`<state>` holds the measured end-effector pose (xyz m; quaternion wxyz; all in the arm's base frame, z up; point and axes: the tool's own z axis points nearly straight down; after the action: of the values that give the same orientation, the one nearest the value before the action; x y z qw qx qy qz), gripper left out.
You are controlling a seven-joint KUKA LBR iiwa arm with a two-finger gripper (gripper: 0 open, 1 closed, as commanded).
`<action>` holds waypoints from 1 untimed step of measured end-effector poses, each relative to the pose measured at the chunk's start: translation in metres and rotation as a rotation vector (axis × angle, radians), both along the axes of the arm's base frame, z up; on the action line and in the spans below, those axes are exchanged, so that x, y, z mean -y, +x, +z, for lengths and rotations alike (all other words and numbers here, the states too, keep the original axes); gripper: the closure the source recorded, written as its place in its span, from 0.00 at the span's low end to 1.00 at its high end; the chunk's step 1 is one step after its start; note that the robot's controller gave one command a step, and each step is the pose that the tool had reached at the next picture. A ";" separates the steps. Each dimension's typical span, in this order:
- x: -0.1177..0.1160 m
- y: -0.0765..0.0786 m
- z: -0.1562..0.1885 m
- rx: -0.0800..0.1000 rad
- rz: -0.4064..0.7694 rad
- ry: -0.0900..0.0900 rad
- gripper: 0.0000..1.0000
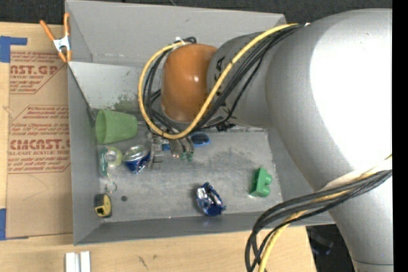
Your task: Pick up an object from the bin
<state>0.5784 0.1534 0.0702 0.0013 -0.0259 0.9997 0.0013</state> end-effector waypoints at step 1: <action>-0.037 -0.026 0.171 0.007 0.004 0.003 1.00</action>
Offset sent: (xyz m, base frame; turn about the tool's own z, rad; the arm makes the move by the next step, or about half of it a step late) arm -0.0272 0.0344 0.1655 -0.0004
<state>0.5525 0.1906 0.2409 0.0051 -0.0280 0.9996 0.0025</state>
